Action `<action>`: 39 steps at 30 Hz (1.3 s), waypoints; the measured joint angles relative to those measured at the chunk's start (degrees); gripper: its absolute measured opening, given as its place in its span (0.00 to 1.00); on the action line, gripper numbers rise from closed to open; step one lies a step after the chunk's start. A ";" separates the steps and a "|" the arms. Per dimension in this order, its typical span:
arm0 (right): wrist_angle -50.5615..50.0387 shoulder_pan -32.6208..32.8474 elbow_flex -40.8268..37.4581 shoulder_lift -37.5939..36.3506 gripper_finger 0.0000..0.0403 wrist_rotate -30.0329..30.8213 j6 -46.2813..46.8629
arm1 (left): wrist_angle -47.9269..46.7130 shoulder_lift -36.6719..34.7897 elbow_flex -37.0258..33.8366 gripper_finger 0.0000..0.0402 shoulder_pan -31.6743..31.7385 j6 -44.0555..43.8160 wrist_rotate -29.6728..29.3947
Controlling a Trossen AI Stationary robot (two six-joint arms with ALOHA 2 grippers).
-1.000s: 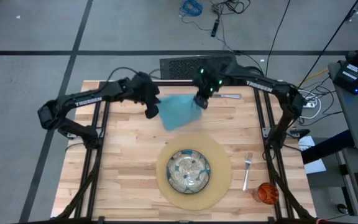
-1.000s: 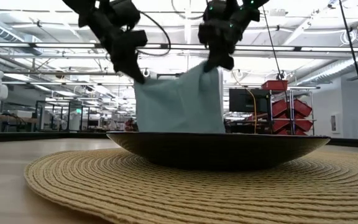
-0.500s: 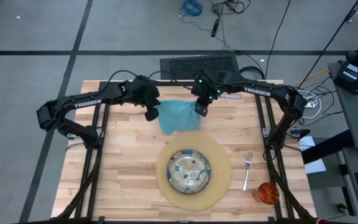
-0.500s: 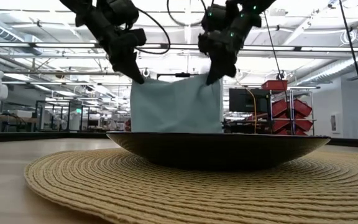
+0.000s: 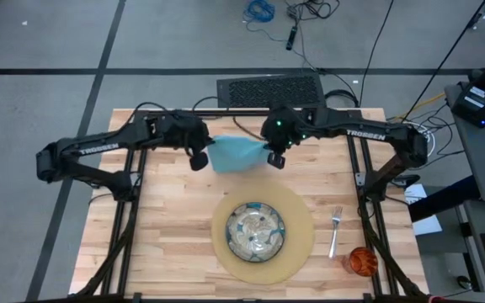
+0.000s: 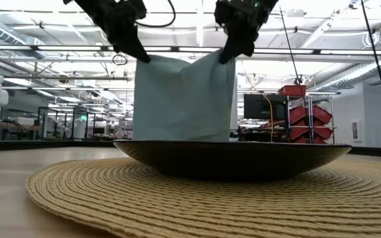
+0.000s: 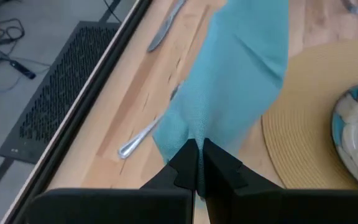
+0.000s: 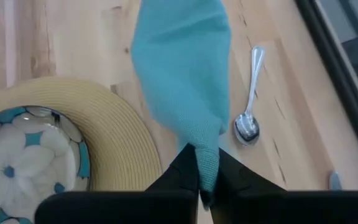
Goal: Set table place
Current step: Fold the blue napkin
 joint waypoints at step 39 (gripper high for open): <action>1.35 11.89 -6.10 -2.51 0.00 20.96 12.36 | -3.77 2.30 -0.50 0.00 -17.71 -4.67 -27.85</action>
